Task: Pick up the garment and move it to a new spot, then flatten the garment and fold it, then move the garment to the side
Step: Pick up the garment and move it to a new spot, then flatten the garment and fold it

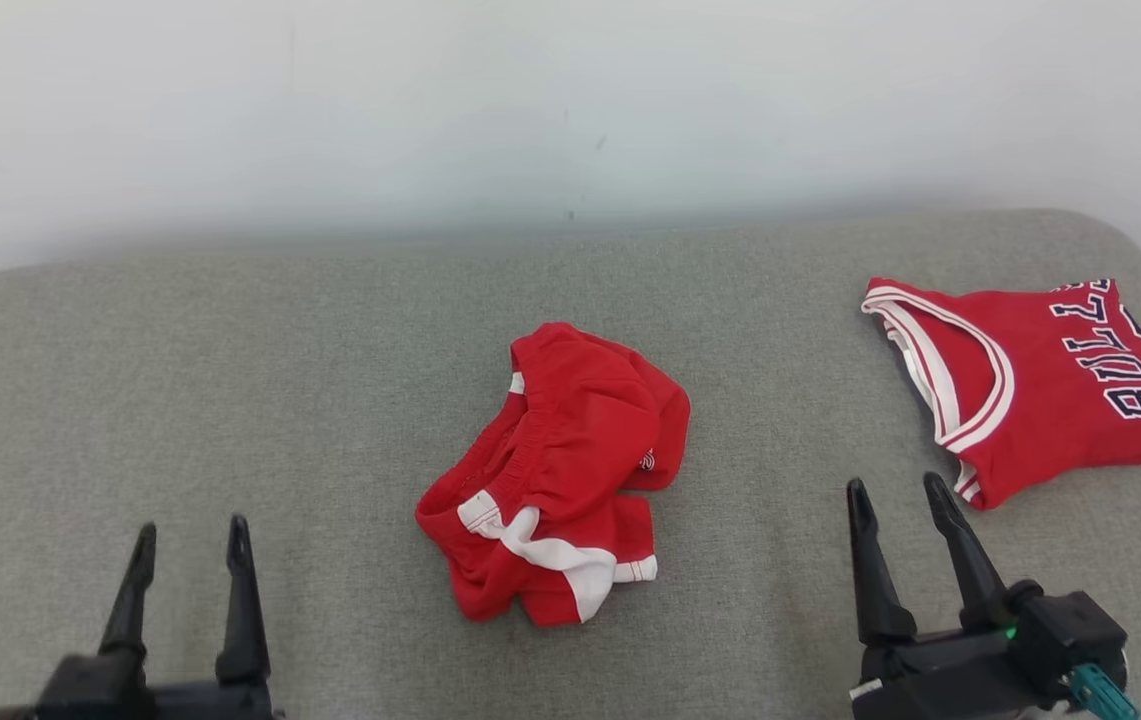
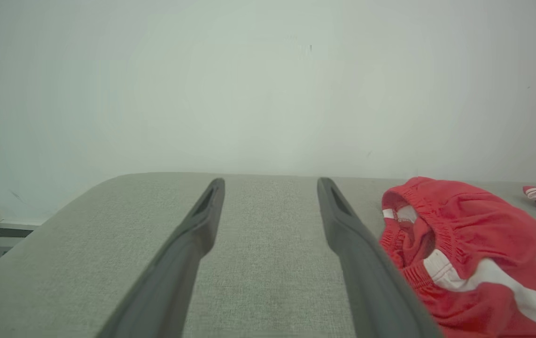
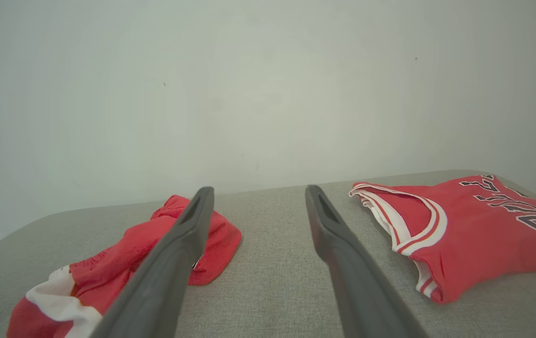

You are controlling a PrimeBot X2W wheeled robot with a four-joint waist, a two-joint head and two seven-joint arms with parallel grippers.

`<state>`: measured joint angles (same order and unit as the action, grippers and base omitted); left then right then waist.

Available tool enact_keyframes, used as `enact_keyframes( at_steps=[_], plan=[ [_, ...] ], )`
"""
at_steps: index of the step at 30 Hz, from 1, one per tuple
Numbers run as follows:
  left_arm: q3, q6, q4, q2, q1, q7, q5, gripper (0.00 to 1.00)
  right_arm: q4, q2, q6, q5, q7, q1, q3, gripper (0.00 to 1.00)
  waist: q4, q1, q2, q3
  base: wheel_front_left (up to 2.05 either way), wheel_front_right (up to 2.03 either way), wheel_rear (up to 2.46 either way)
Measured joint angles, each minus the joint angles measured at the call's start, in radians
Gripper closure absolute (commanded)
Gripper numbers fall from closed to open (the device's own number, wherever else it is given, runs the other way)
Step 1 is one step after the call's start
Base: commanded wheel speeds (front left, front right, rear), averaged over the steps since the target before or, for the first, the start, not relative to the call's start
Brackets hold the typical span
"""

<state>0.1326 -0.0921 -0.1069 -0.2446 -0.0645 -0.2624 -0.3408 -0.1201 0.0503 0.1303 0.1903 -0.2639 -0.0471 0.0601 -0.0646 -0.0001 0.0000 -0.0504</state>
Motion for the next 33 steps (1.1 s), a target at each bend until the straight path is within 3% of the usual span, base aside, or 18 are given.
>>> enact_keyframes(
  at_steps=[16, 22, 33],
  plan=[
    [-0.169, 0.108, 0.11, 0.142, 0.171, 0.0, 0.195, 0.0, -0.028, 0.0, 0.0, -0.008, 0.0, 0.074, -0.019, 0.0, 0.016, 0.0, 0.0, 0.033, 0.0, 0.0, 0.0],
    [-0.19, 0.163, 0.115, 0.164, 0.187, 0.0, 0.231, 0.0, -0.033, 0.0, 0.0, -0.008, 0.0, 0.079, -0.026, 0.0, 0.019, 0.0001, 0.0, 0.041, 0.0, 0.0, 0.0],
    [-0.188, 0.206, 0.084, 0.181, 0.199, 0.0, 0.255, 0.0, -0.052, 0.0, 0.0, -0.008, 0.0, 0.089, -0.026, 0.0, 0.028, 0.0, 0.0, 0.053, 0.0, 0.0, 0.0]
  ],
)
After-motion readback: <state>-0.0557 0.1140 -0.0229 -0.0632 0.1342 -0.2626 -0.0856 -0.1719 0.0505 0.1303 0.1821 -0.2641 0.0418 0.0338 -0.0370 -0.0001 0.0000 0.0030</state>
